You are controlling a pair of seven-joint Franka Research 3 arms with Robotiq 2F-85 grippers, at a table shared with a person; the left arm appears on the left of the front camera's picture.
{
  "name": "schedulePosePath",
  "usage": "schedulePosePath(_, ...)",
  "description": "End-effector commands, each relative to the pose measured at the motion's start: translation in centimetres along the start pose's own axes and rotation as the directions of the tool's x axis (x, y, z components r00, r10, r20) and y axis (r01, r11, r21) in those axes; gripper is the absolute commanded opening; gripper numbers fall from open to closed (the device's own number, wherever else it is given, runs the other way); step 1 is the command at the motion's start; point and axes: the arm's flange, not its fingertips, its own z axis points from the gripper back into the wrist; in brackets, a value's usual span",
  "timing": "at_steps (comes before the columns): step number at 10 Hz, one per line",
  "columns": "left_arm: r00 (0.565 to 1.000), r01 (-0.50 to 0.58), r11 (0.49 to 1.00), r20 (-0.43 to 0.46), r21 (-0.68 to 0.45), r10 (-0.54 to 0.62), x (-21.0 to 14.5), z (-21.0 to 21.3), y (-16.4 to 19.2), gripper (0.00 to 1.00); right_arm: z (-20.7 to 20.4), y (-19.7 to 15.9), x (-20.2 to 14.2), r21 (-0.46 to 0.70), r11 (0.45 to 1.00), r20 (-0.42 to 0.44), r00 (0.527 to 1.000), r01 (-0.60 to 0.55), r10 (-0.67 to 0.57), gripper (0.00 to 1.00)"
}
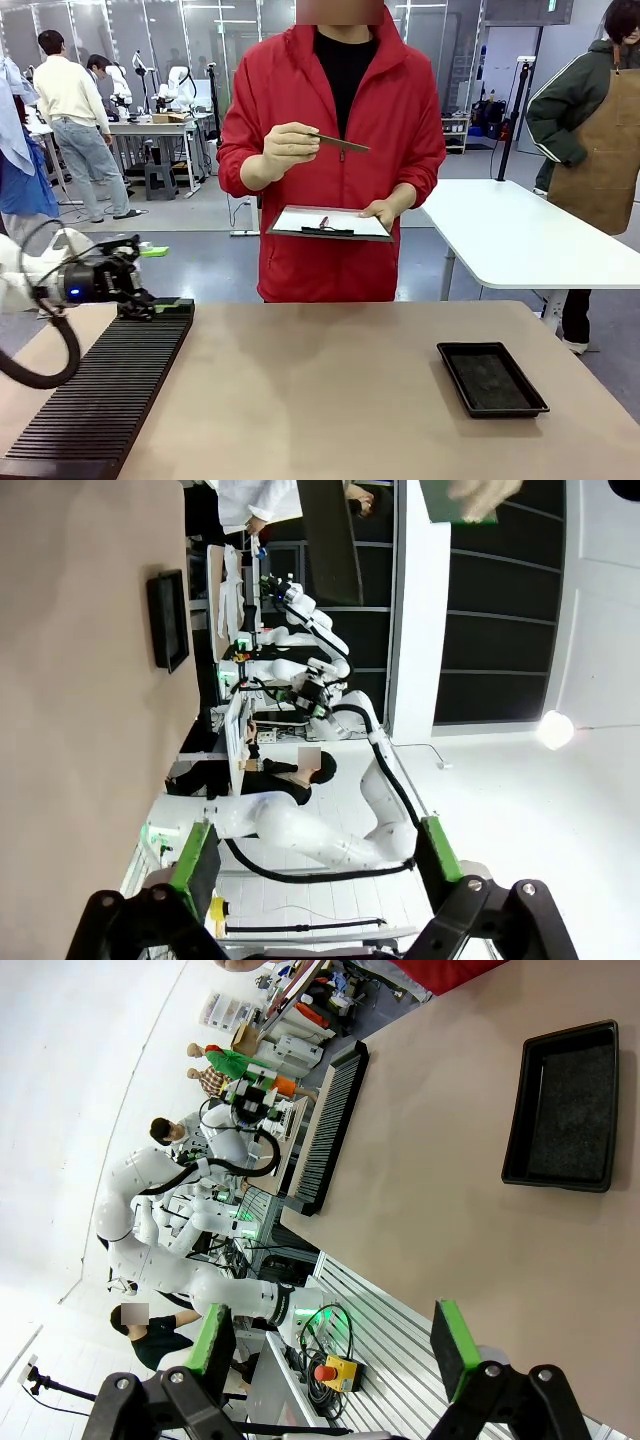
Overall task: Inspect the PCB.
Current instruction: Pick up the Blank PCB that the human is holding.
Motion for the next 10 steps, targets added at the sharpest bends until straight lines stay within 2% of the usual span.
schedulePosePath(1,1.0,0.028,1.0,-0.004,-0.01,-0.028,-6.8,5.0,-2.4,1.0,0.1,0.0,0.0,0.009,1.0,0.007,1.0,-0.008,0.008,1.0)
schedulePosePath(4,0.996,0.063,0.995,0.058,0.071,-0.067,-15.4,11.4,-3.6,1.0,0.1,0.0,0.0,0.009,1.0,0.007,1.0,-0.008,0.008,1.0)
schedulePosePath(5,0.995,0.079,0.987,0.046,0.138,-0.086,-18.8,14.0,-4.1,1.0,0.1,0.0,0.0,0.009,1.0,0.007,1.0,-0.008,0.008,1.0)
schedulePosePath(6,0.992,0.121,0.981,0.03,0.15,-0.126,-21.2,16.5,-4.4,1.0,0.1,0.0,0.0,0.009,1.0,0.007,1.0,-0.008,0.008,1.0)
schedulePosePath(7,0.983,0.169,0.964,0.042,0.204,-0.181,-23.0,19.0,-4.3,1.0,0.1,0.0,0.0,0.009,1.0,0.007,1.0,-0.008,0.008,1.0)
schedulePosePath(9,0.969,0.206,0.964,0.104,0.165,-0.225,-25.1,22.8,-4.1,1.0,0.1,0.0,0.0,0.009,1.0,0.007,1.0,-0.008,0.008,1.0)
schedulePosePath(10,0.968,0.198,0.968,0.122,0.157,-0.218,-25.0,23.4,-3.6,1.0,0.1,0.0,0.0,0.009,1.0,0.007,1.0,-0.008,0.008,1.0)
